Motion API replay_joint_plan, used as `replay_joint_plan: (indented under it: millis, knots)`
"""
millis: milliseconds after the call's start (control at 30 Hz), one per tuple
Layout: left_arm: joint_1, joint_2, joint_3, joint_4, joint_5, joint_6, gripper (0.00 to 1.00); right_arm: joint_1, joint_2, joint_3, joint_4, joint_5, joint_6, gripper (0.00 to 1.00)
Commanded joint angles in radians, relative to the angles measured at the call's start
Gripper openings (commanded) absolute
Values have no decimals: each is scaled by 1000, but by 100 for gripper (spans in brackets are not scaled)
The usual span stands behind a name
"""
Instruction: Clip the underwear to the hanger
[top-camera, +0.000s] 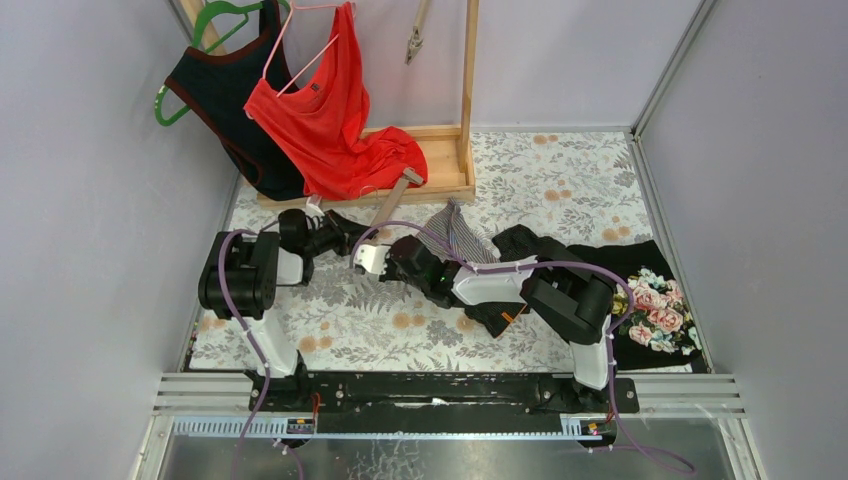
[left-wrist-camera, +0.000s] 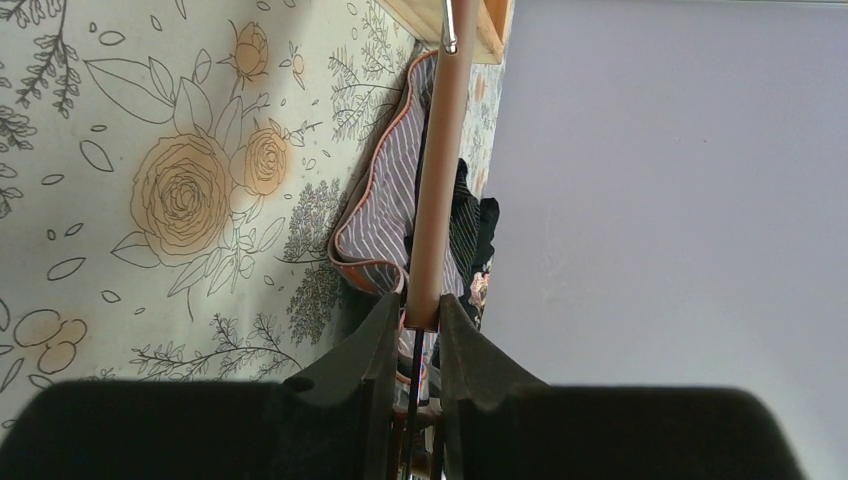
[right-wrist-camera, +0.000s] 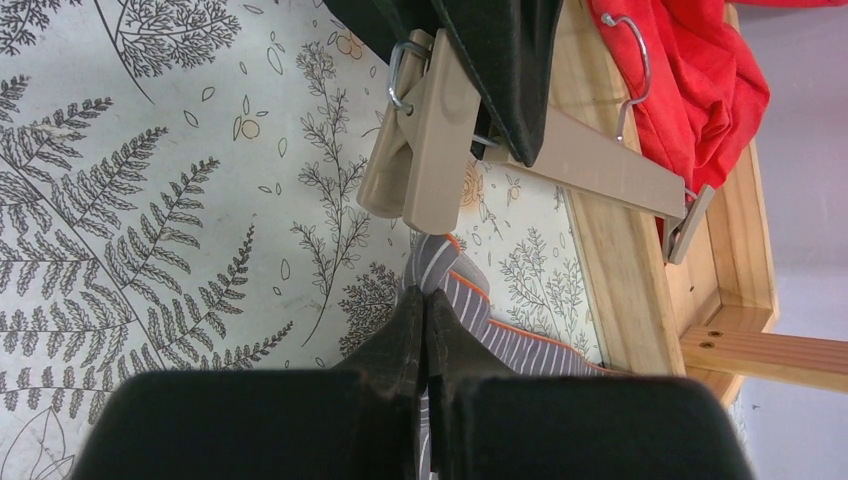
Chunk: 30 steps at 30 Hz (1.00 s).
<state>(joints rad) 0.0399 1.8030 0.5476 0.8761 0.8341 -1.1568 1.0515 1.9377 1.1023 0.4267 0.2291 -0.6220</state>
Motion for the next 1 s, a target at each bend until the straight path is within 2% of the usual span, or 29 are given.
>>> replay_joint_plan:
  millis: [0,967]
  knots:
    - [-16,35,2,-49,19,-3,0,-4,20,53,40,35,-27,0]
    - [-50,90,38,-19,2,-61,0,10,24,67,58,10,-62,0]
